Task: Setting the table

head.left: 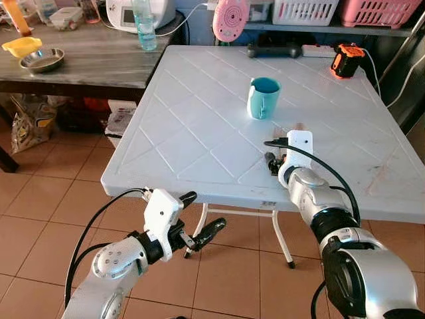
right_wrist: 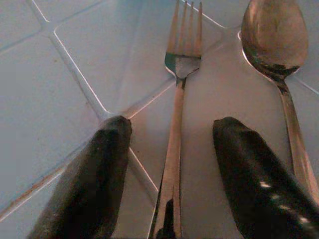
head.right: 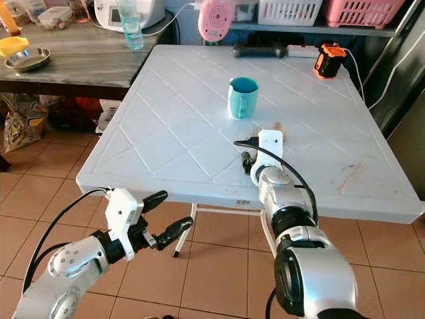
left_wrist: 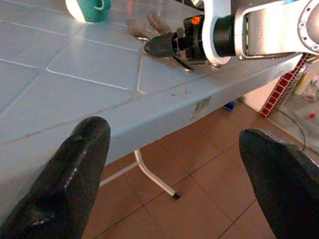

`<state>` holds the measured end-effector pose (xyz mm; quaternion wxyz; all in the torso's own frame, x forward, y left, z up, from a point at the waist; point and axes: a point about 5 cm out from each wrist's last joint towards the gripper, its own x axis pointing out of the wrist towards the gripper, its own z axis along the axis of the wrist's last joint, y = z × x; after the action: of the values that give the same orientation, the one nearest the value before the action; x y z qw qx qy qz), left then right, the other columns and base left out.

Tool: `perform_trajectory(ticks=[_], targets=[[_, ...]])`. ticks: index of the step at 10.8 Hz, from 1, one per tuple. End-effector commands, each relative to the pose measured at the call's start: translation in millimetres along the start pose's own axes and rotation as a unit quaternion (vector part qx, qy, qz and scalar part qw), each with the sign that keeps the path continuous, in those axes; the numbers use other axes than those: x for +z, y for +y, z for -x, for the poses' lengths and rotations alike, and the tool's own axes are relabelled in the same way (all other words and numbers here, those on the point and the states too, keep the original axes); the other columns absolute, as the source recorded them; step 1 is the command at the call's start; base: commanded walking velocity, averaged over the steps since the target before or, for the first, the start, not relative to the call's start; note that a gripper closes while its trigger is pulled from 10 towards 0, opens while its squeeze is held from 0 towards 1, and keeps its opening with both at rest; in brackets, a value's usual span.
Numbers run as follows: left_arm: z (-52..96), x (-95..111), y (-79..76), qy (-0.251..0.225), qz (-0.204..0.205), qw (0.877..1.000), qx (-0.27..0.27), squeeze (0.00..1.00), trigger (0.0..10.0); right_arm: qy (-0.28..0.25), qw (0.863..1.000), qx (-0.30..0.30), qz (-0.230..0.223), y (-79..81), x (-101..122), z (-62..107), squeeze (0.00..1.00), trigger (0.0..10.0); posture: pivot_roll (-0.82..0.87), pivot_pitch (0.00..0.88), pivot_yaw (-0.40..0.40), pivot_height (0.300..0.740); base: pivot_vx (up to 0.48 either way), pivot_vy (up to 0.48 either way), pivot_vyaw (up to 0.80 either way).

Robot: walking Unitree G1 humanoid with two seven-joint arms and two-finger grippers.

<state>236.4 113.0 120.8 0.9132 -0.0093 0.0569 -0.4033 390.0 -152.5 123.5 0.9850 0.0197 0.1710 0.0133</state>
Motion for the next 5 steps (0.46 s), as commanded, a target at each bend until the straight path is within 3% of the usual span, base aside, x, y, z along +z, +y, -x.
perform_trajectory(ticks=[1, 5], targets=[[1.4, 2.1, -2.7, 0.0, -0.004, 1.0, -0.002, 0.0, 10.0, 0.014, 1.0, 0.012, 0.0, 5.6, -2.7, -0.9, 0.0, 0.0, 0.04, 0.123, 0.009, 0.74, 0.0, 0.0, 0.0], [1.5, 1.5, -3.0, 0.003, -0.001, 1.0, 0.0, 0.0, 10.0, 0.043, 0.999, 0.011, 0.005, 2.7, -16.2, 0.1, 0.0, 0.0, 0.04, 0.124, 0.007, 0.74, 0.0, 0.0, 0.0]])
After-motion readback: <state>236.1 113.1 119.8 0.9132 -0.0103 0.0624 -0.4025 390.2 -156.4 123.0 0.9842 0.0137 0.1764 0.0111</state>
